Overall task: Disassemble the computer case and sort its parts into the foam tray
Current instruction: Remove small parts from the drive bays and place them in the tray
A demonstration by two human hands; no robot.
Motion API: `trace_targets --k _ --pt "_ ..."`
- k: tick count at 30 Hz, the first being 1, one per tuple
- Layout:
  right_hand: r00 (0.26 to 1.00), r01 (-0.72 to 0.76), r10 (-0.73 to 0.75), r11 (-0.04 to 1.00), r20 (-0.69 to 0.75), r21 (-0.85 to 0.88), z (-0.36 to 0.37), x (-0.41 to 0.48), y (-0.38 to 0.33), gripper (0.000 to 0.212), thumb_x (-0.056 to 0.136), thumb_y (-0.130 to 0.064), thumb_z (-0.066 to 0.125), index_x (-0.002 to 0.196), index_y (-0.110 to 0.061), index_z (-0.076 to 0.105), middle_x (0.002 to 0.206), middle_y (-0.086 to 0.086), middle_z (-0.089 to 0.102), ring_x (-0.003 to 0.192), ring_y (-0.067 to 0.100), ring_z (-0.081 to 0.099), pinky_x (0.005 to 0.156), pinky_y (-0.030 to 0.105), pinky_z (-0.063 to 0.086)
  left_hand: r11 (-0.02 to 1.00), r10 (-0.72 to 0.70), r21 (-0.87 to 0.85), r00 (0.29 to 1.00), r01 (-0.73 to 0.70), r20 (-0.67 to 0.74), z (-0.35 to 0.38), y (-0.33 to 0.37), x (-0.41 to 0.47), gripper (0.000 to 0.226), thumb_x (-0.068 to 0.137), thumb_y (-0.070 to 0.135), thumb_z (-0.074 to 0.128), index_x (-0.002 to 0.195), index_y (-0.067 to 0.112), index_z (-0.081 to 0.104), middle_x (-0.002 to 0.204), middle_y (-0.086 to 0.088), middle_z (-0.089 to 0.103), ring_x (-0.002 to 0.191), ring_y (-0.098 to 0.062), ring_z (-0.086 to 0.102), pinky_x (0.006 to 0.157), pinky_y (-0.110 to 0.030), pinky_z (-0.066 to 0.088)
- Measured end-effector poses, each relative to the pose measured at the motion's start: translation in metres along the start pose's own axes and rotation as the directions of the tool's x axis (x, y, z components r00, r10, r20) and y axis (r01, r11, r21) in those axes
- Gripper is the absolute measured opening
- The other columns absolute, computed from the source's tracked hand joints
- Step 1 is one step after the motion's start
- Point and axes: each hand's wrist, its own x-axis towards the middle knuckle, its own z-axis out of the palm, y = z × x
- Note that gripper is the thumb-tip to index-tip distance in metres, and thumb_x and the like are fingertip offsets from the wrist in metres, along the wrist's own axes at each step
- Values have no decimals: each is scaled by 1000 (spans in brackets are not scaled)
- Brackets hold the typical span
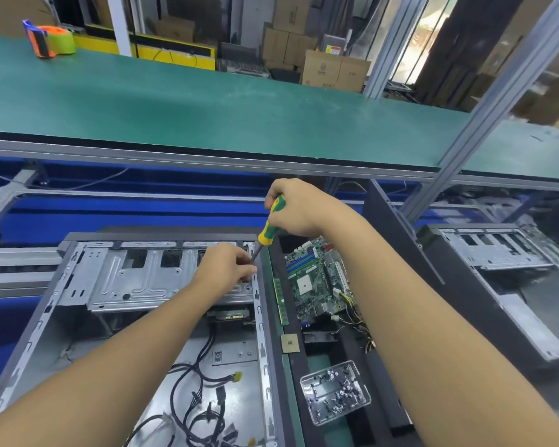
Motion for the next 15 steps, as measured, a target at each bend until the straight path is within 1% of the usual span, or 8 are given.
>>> trace_targets --k 3,4,6,8,10,12,13,15 --pt "992 -72 74 997 -99 20 -7 -10 16 13 88 -16 61 98 -22 56 90 -4 54 68 16 57 55 28 43 1000 20 13 998 -20 58 1 9 -2 10 85 13 78 80 17 71 64 0 72 59 -13 71 67 -29 60" --pt "984 -99 100 995 -149 15 -9 -14 22 13 88 -17 60 99 -22 56 89 -5 53 70 16 57 55 28 43 998 43 40 995 -47 93 4 15 -3 13 85 12 77 78 17 69 61 0 71 55 -11 69 63 -25 59" --pt "961 -148 146 989 -235 10 -10 -25 37 14 88 -17 60 101 -20 55 84 -9 47 64 10 55 50 26 39 989 81 105 975 -104 206 19 36 -5 15 86 13 76 74 18 67 59 2 71 51 -5 67 59 -20 55" --pt "941 -200 196 980 -276 14 -8 -38 51 16 87 -17 60 103 -17 55 83 -8 47 62 12 56 47 26 37 965 110 187 928 -186 355 47 61 -11 12 84 15 75 75 18 70 61 5 71 52 -1 66 57 -15 52" --pt "930 -258 251 966 -267 10 -5 -53 68 18 88 -19 60 104 -13 55 88 1 53 68 20 56 50 27 38 941 124 210 846 -267 519 87 82 -23 10 83 11 72 75 17 71 60 6 70 48 1 62 51 -10 47" --pt "917 -319 313 948 -247 14 -1 -70 86 20 90 -22 62 106 -12 55 92 5 56 68 20 53 52 29 39 926 81 220 731 -307 678 130 92 -39 8 83 5 69 83 10 75 73 -3 75 50 -3 62 61 -19 57" --pt "910 -346 341 938 -235 23 1 -79 95 21 91 -24 62 107 -11 55 91 6 57 67 19 54 52 30 39 910 50 253 694 -328 718 148 93 -46 11 83 3 70 89 9 77 82 -6 77 53 -5 63 67 -24 59" --pt "897 -392 391 919 -207 39 5 -98 111 23 93 -25 61 109 -10 56 91 8 60 70 22 55 55 32 41 890 -9 316 680 -330 733 178 89 -54 17 83 3 72 98 8 78 97 -8 77 71 -12 69 78 -28 58"
